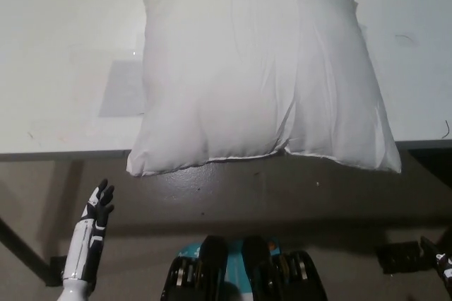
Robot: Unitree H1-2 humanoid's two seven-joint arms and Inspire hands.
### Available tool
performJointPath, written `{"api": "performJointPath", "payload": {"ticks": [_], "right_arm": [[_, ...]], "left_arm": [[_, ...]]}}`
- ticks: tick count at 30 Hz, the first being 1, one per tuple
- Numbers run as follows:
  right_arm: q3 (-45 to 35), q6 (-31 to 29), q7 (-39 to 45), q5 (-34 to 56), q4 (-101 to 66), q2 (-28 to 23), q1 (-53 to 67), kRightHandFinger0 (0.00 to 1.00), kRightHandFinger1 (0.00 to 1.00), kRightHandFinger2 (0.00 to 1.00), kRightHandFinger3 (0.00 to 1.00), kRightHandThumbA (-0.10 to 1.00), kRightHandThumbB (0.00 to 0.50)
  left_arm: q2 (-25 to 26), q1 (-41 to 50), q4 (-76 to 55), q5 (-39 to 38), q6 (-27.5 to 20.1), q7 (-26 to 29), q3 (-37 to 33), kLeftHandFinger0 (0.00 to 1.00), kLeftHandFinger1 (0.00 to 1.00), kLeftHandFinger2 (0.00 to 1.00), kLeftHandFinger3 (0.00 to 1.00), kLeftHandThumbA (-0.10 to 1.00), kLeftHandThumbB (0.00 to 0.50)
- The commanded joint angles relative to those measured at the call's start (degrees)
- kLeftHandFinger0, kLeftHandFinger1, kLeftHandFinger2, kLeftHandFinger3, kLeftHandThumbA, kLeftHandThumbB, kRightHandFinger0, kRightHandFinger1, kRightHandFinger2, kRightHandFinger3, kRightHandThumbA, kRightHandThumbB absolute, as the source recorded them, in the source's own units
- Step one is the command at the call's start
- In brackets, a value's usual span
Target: The robot uses both hands to lift the pillow and then drops it on the table
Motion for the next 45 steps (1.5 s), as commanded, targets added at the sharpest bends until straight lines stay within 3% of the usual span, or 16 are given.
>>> {"api": "performJointPath", "payload": {"ticks": [1,2,3,6,7,8,14,16,19,22,25,27,31,36,42,45], "right_arm": [[-1.77,-6.33,-0.62,1.44,-6.0,0.44,0.92,1.0,1.0,1.0,1.0,1.0,0.378],[-2.23,-6.61,-0.99,1.4,-8.01,0.56,1.21,1.0,1.0,1.0,1.0,1.0,0.438],[-2.64,-6.79,-0.83,1.83,-9.73,0.41,1.29,1.0,1.0,1.0,1.0,1.0,0.461],[-3.99,-7.08,-0.89,1.62,-13.84,-0.05,0.42,1.0,1.0,1.0,1.0,1.0,0.473],[-4.74,-7.36,-1.4,0.61,-15.93,-0.2,-0.48,1.0,1.0,1.0,1.0,1.0,0.429],[-5.1,-6.87,-1.42,0.51,-17.06,-0.32,-0.79,1.0,1.0,1.0,1.0,1.0,0.429],[-8.17,1.83,-0.69,-0.66,-26.02,-1.6,-6.69,1.0,1.0,1.0,1.0,1.0,0.497],[-9.28,5.61,-0.56,-1.0,-27.65,-2.84,-11.97,1.0,1.0,1.0,1.0,1.0,0.475],[-10.13,10.51,-0.68,-2.18,-27.46,-3.37,-16.98,1.0,1.0,1.0,1.0,1.0,0.496],[-9.78,13.0,-0.71,-2.42,-24.45,-3.54,-22.79,1.0,1.0,1.0,1.0,1.0,0.5],[-9.12,13.87,-0.8,-3.47,-21.21,-3.47,-26.94,1.0,1.0,1.0,1.0,1.0,0.5],[-7.69,15.35,-1.21,-3.87,-15.8,-1.95,-33.0,1.0,1.0,1.0,1.0,1.0,0.5],[-6.0,16.54,-1.37,-3.35,-9.87,0.69,-37.78,1.0,1.0,1.0,1.0,1.0,0.5],[-4.69,18.59,-2.61,-3.09,-1.28,4.64,-43.55,1.0,1.0,1.0,1.0,1.0,0.5],[-5.5,17.51,-2.82,-1.07,10.53,7.34,-49.45,1.0,1.0,1.0,1.0,1.0,0.5],[-6.03,17.18,-2.39,0.14,16.15,7.74,-52.2,1.0,1.0,1.0,1.0,1.0,0.5]], "left_arm": [[-1.86,-0.24,-5.05,1.04,-3.22,2.35,0.36,1.0,1.0,1.0,1.0,1.0,0.045],[-2.46,0.24,-7.63,0.52,-2.69,2.35,0.57,1.0,1.0,1.0,1.0,1.0,0.081],[-2.91,0.52,-9.61,0.58,-2.05,2.6,0.87,1.0,1.0,1.0,1.0,1.0,0.11],[-3.8,-0.07,-12.76,0.29,-3.13,3.6,2.37,1.0,1.0,1.0,1.0,1.0,0.117],[-3.43,-0.75,-14.82,-0.25,-2.14,3.3,2.99,1.0,1.0,1.0,1.0,1.0,0.119],[-3.37,-1.05,-15.77,0.12,-1.94,3.4,3.31,1.0,1.0,1.0,1.0,1.0,0.119],[-1.23,-4.97,-23.01,-1.62,3.96,1.82,5.98,1.0,1.0,1.0,1.0,1.0,0.102],[-0.51,-8.83,-25.72,-3.3,7.14,2.05,7.11,1.0,1.0,1.0,1.0,1.0,0.146],[0.61,-13.52,-26.04,-3.14,9.42,1.9,7.93,1.0,1.0,1.0,1.0,1.0,0.232],[1.38,-19.0,-24.5,-1.95,11.63,2.52,8.57,1.0,1.0,1.0,1.0,1.0,0.265],[1.88,-22.25,-21.87,-2.47,11.74,2.73,9.12,1.0,1.0,1.0,1.0,1.0,0.261],[1.31,-26.25,-18.0,-2.55,13.62,3.66,9.61,1.0,1.0,1.0,1.0,1.0,0.221],[0.7,-29.7,-9.86,-2.02,11.6,4.31,9.47,1.0,1.0,1.0,1.0,1.0,0.233],[-0.09,-33.77,2.17,-2.25,7.43,5.6,9.39,1.0,1.0,1.0,1.0,1.0,0.142],[-0.58,-38.44,18.41,-1.31,3.38,8.59,8.96,1.0,1.0,1.0,1.0,1.0,0.203],[-0.59,-39.73,24.91,-1.31,2.21,9.29,8.69,1.0,1.0,1.0,1.0,1.0,0.187]]}}
